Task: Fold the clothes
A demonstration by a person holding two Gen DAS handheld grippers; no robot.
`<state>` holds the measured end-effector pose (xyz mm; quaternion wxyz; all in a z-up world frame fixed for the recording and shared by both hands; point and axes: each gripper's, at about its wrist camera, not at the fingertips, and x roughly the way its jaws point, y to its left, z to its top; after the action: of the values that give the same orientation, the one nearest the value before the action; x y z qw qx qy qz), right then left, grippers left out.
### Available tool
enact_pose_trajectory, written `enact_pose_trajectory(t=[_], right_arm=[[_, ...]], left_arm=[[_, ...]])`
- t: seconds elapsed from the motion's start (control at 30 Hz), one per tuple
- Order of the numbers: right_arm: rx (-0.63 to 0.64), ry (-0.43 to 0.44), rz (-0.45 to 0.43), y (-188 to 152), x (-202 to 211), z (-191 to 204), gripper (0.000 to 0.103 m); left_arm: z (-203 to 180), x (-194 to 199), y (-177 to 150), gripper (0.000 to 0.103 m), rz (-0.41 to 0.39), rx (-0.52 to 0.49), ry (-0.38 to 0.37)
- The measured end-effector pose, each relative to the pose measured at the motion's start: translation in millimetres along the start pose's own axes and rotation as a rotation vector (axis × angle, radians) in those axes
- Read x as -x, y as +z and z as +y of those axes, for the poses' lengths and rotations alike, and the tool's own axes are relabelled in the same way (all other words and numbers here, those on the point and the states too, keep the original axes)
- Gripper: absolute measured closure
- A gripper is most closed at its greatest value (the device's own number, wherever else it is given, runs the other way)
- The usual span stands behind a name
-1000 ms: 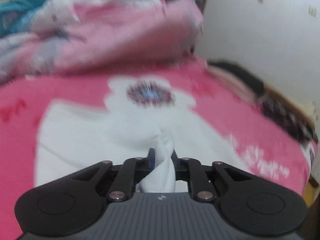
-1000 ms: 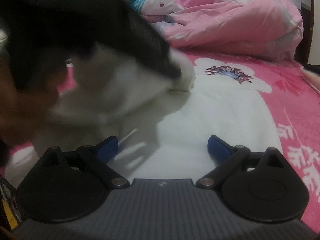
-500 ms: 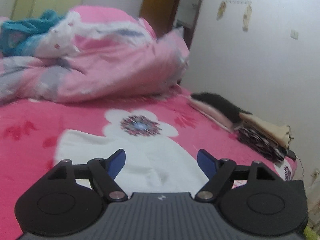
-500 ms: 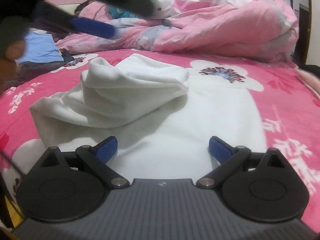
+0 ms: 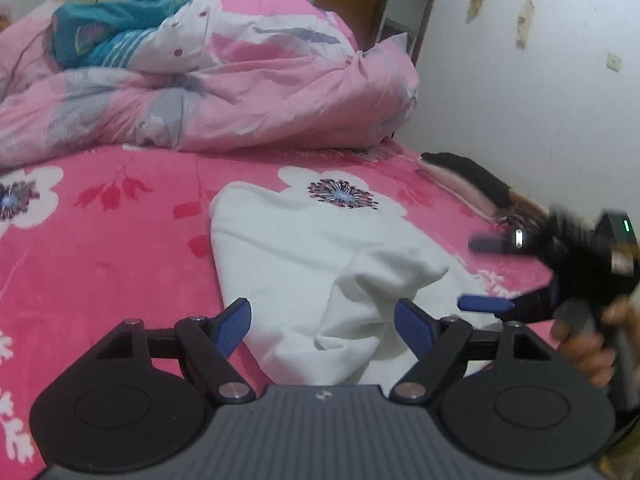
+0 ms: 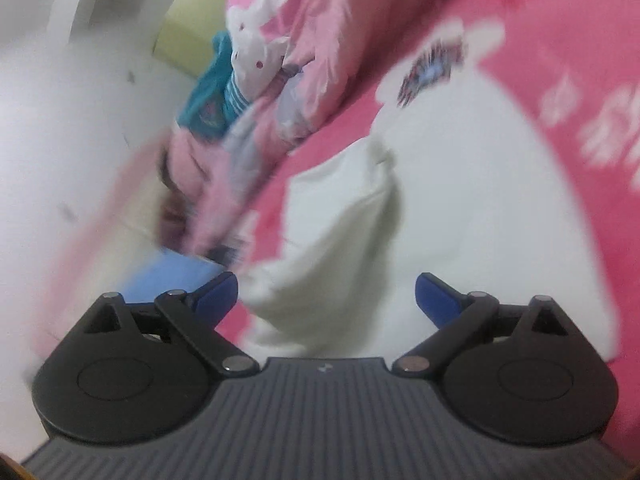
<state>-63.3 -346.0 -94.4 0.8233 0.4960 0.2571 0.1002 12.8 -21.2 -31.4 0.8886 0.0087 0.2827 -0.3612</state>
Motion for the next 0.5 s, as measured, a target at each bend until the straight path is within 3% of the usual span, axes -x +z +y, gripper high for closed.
enact_pose_trajectory(t=[0.17,0.3,0.47,0.5], right_arm=[[-0.226,0.077,0.016,0,-14,-7,0.014],[-0.278,0.028,0.039,5,-28,-9,0.019],[-0.292,0.007,0.036,14,-32,-16,0.021],[-0.297,0.011,0.038,14,-31,-19,0.021]], left_arm=[[-13,-29,5,0.024,-0.003,-0.117,-0.062],[-26,-57,6,0.030,0.029,-0.193,-0.116],[-39,-76,4,0.059,0.082,-0.170,-0.116],[-41,-75,3,0.070,0.086,-0.151,-0.125]])
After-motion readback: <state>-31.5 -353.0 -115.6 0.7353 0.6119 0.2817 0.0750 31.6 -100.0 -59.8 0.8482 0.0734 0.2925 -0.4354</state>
